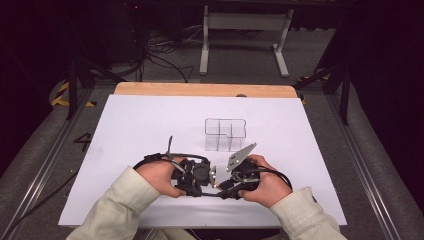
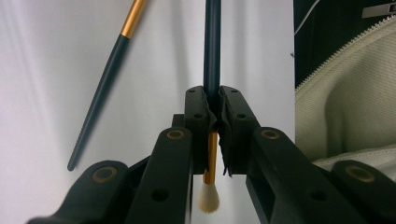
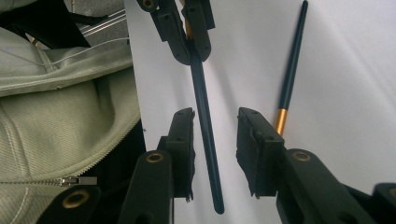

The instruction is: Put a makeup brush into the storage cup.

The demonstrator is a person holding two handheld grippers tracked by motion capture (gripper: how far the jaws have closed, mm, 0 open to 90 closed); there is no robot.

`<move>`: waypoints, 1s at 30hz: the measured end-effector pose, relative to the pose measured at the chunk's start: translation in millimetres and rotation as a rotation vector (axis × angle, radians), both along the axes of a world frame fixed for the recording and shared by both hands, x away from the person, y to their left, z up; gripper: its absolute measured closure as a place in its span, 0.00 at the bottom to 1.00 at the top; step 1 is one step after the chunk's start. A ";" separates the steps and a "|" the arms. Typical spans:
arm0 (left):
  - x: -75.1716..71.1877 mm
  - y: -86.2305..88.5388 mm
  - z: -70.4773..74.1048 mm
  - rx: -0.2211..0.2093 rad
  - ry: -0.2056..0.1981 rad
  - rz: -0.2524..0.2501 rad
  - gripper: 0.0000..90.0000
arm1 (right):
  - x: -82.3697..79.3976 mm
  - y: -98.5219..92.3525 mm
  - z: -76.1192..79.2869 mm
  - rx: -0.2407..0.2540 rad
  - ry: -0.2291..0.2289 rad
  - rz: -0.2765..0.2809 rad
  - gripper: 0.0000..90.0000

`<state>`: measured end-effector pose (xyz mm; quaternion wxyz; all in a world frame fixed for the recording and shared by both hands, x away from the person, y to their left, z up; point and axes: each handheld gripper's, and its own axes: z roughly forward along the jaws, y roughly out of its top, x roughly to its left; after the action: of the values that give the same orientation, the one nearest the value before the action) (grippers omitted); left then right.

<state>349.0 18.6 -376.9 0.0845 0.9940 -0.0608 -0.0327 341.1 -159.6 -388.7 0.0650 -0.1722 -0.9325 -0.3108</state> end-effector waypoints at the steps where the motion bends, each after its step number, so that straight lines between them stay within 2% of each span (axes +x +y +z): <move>1: -0.3 -0.4 -0.1 -0.002 0.003 -0.004 0.92 | -0.2 0.2 -0.5 0.007 0.009 0.003 0.77; 9: -2.5 -2.4 1.4 -0.007 -0.013 -0.026 0.92 | 1.1 0.4 -6.5 0.003 0.052 0.015 0.78; 13: -3.6 -2.9 3.5 -0.019 -0.021 -0.043 0.92 | 1.0 2.6 -10.6 0.006 0.069 0.022 0.82; 15: -4.5 -2.7 4.6 -0.017 -0.026 -0.036 0.92 | 1.0 3.4 -12.0 -0.007 0.080 0.022 0.85; 23: -4.3 -2.4 4.3 -0.027 -0.027 -0.044 0.92 | -0.1 7.5 -15.7 -0.017 0.091 0.027 0.92; 24: -4.6 -2.9 3.5 -0.024 -0.028 -0.040 0.92 | 0.6 6.8 -16.9 -0.024 0.078 0.052 0.92; 26: -4.6 -3.1 3.4 -0.022 -0.026 -0.041 0.92 | 0.5 6.6 -18.0 -0.022 0.077 0.055 0.92; 28: -4.7 -3.3 3.4 -0.022 -0.025 -0.043 0.92 | 0.9 6.1 -19.3 -0.020 0.083 0.051 0.92; 29: -4.7 -3.3 3.4 -0.022 -0.025 -0.043 0.92 | -0.6 7.2 -19.0 -0.013 0.103 0.020 0.91; 30: -4.4 -3.3 4.2 -0.023 -0.028 -0.048 0.92 | -0.6 7.2 -19.0 -0.013 0.103 0.020 0.91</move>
<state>344.6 15.3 -372.7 0.0940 0.9916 -0.0864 -0.0200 340.5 -152.4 -407.7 0.1149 -0.1788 -0.9316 -0.2949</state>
